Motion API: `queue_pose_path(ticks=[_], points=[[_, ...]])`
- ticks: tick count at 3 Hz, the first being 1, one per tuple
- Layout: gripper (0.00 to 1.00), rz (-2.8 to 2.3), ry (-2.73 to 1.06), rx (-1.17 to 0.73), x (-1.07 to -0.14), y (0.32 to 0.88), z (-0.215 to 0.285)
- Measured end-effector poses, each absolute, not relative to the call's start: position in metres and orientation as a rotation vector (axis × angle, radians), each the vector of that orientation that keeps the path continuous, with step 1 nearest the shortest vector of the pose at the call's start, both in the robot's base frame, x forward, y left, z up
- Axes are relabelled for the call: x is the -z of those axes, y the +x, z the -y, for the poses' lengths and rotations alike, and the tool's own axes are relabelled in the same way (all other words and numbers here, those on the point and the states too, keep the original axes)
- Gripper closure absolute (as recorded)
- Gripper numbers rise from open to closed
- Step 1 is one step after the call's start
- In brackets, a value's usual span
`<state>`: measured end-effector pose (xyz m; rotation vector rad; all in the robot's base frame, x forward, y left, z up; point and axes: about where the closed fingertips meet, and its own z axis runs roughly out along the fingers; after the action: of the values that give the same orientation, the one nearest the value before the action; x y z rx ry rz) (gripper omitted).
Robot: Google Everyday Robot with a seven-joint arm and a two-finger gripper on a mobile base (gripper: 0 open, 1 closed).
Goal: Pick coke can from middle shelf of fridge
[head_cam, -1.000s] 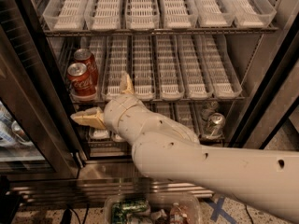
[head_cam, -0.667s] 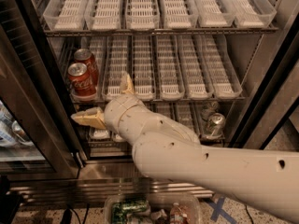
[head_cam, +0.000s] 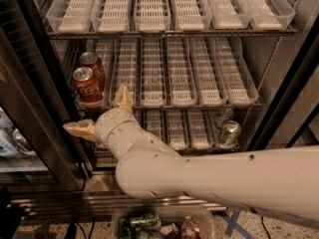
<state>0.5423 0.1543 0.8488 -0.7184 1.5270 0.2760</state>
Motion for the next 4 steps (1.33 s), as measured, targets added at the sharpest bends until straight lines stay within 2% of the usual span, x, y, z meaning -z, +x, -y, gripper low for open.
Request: queue_pose_path(ticks=[1,2,3,4], points=[[0.00,-1.511,-0.659,-0.233,-0.840,0.555,-0.182],[0.02,-1.463,-0.576,-0.173,-0.846,0.572,-0.186],[0.20,-1.414,-0.505,-0.128,-0.855,0.583,-0.182],[0.44,-1.395,-0.472,-0.114,-0.858,0.584,-0.180]])
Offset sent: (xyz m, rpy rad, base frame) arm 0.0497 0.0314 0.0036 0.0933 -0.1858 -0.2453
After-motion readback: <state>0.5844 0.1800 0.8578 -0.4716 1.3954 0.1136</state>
